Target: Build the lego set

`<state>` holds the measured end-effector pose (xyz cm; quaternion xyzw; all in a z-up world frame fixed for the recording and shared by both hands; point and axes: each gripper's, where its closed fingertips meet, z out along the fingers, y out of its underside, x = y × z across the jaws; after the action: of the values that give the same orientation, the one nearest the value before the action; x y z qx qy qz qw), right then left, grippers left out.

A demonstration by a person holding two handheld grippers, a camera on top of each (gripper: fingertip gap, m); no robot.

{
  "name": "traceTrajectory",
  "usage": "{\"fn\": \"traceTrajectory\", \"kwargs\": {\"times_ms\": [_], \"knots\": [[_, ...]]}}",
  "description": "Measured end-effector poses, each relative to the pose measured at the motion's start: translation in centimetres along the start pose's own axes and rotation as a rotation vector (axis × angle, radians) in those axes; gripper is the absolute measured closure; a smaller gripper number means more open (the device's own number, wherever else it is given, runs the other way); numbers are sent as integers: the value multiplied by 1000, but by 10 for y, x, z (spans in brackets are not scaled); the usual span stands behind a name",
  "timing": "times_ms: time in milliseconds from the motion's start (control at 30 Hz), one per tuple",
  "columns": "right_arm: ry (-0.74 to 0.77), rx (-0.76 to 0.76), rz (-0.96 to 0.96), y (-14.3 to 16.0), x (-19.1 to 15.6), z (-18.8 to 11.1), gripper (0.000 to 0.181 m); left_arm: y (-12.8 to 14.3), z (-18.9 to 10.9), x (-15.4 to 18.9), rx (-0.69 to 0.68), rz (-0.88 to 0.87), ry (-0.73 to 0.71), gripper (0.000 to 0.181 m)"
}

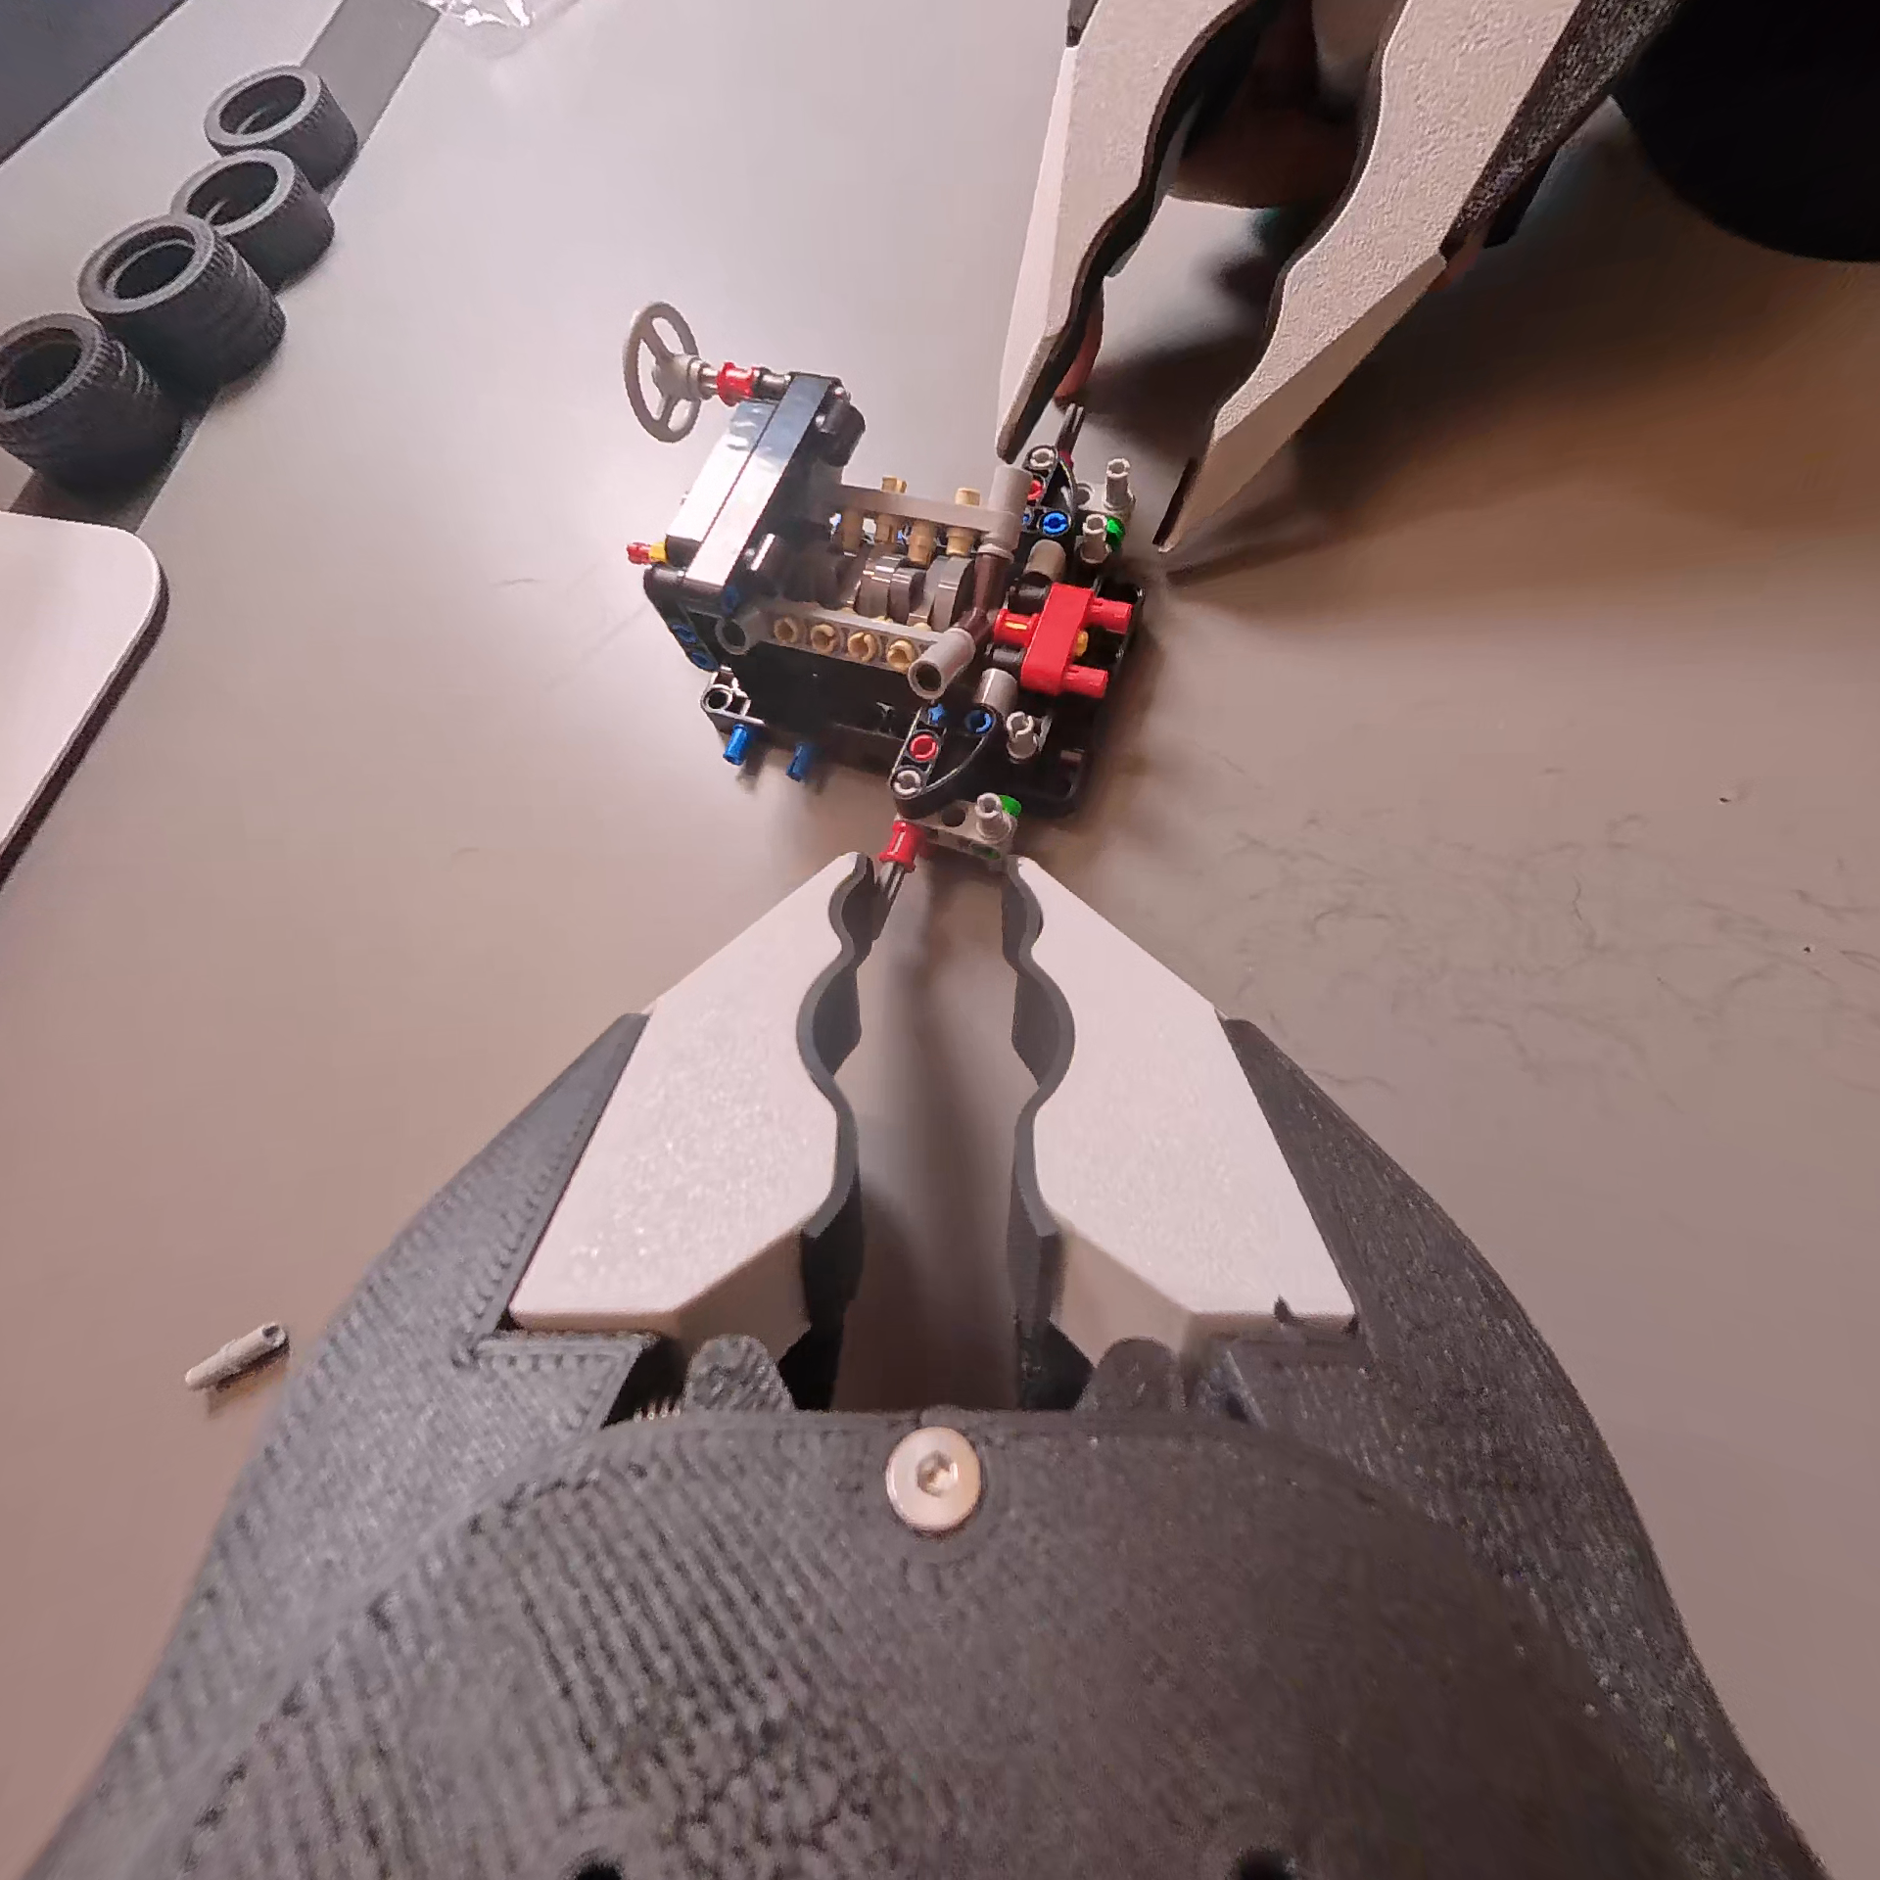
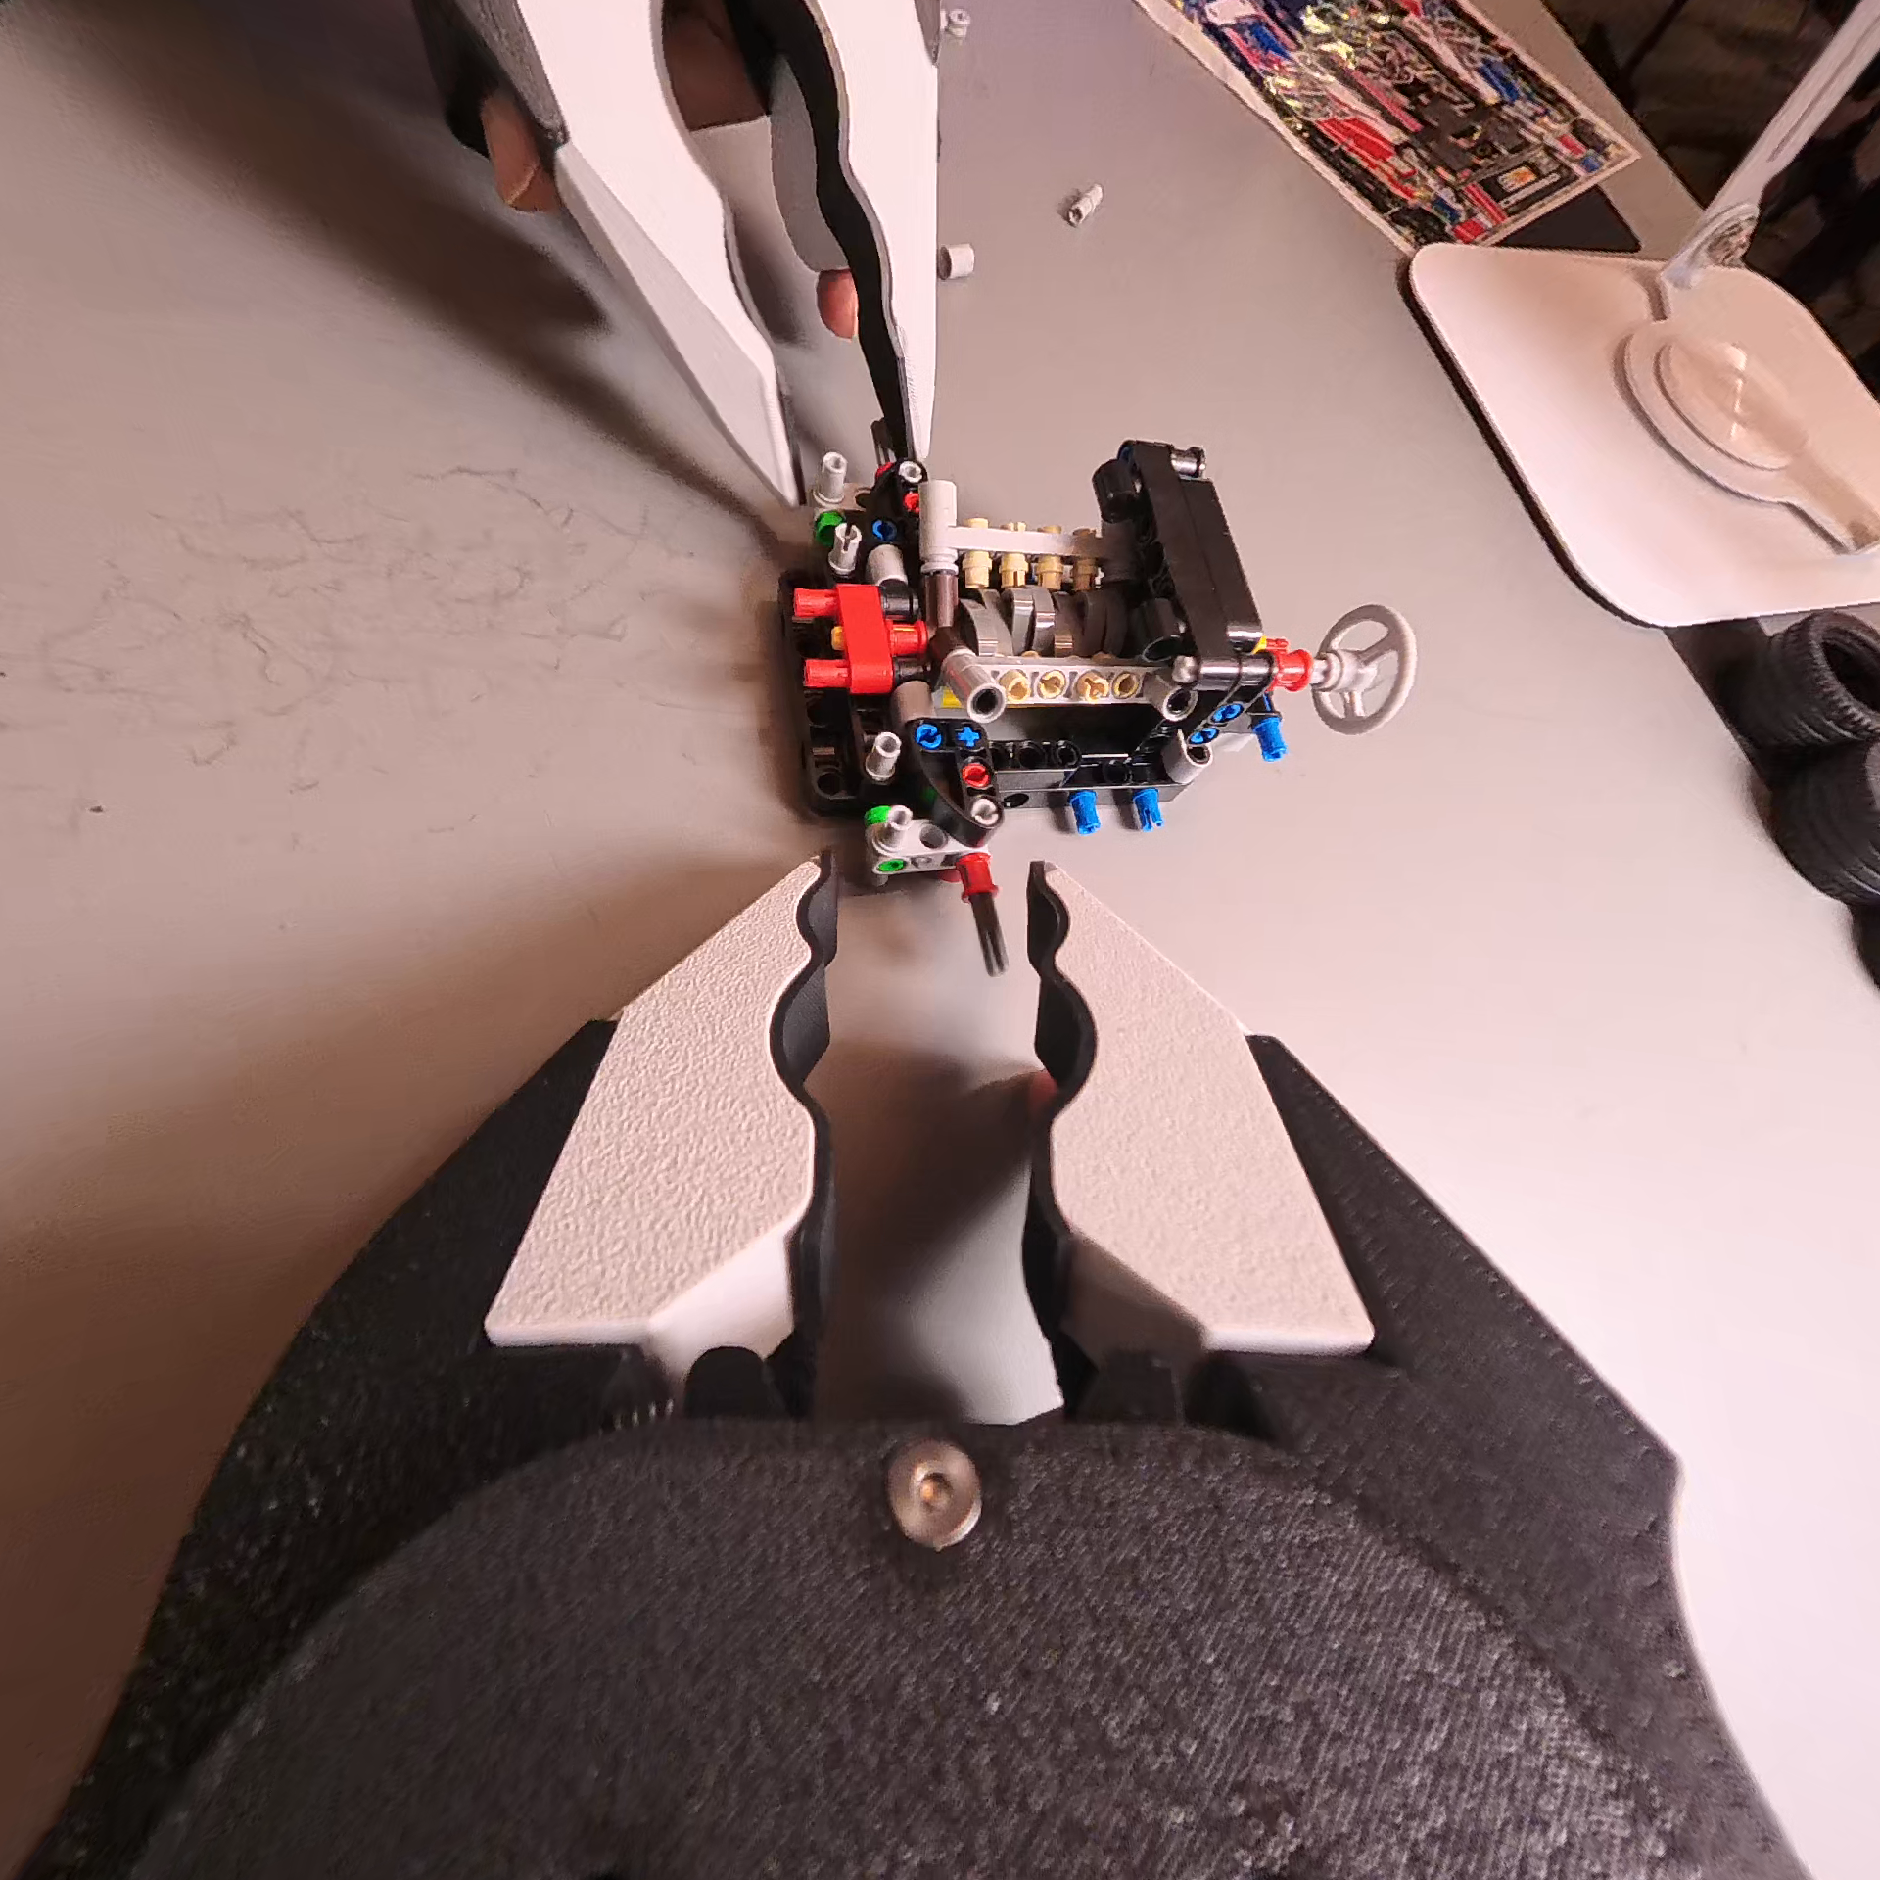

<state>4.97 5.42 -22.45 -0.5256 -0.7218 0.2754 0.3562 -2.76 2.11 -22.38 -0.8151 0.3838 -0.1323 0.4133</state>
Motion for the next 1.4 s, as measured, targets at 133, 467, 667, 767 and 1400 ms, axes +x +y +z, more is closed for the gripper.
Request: {"fn": "traceTrajectory", "kwargs": {"times_ms": [133, 467, 667, 767, 1400], "knots": [[20, -29, -27, 3, 1, -2, 145, 2, -3, 1, -8, -7, -2, 163], [40, -26, -21, 6, 3, -6, 148, 7, -1, -3, -20, 0, -26, 165], [30, -18, -19, 5, 1, -4, 148, 6, -6, -9, -9, -6, -52, 164], [26, -12, -14, 5, 1, -4, 148, 6, -10, -15, -11, -9, -78, 162], [49, 8, -45, -8, -8, 8, 133, 8, -13, 16, -67, -56, -31, 160]]}}
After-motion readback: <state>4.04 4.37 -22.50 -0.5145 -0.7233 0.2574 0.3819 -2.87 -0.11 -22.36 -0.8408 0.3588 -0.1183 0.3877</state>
